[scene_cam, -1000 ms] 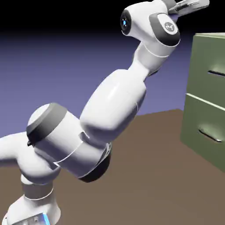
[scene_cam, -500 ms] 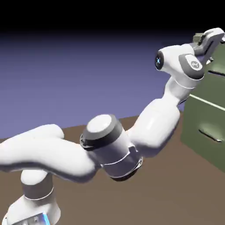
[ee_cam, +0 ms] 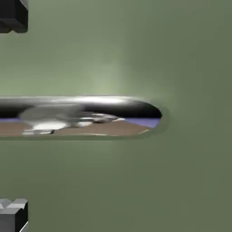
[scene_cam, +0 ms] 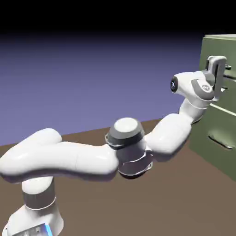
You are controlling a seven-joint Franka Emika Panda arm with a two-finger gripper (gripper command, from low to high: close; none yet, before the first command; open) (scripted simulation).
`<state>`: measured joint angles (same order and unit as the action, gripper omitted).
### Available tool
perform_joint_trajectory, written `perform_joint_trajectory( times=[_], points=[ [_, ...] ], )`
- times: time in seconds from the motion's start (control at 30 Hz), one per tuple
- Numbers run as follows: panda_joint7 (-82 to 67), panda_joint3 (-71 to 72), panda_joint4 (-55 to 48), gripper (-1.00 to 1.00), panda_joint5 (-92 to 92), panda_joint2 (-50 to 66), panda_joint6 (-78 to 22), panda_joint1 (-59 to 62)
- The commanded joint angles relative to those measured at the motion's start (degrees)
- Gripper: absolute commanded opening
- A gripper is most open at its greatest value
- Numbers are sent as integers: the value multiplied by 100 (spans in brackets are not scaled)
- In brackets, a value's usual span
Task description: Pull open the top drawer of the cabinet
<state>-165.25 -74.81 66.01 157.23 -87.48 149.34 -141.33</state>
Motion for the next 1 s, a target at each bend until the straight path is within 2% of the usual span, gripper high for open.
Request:
perform_joint_trajectory(
  times=[0.0,0.03,0.07,0.97],
  points=[
    [-56,0,-208,0,-21,6,84,-122],
    [-75,0,-281,0,-28,9,113,-164],
    [-75,0,-281,-100,-28,9,113,-164],
    [493,446,5116,-100,240,-780,-2194,2853]
  ],
)
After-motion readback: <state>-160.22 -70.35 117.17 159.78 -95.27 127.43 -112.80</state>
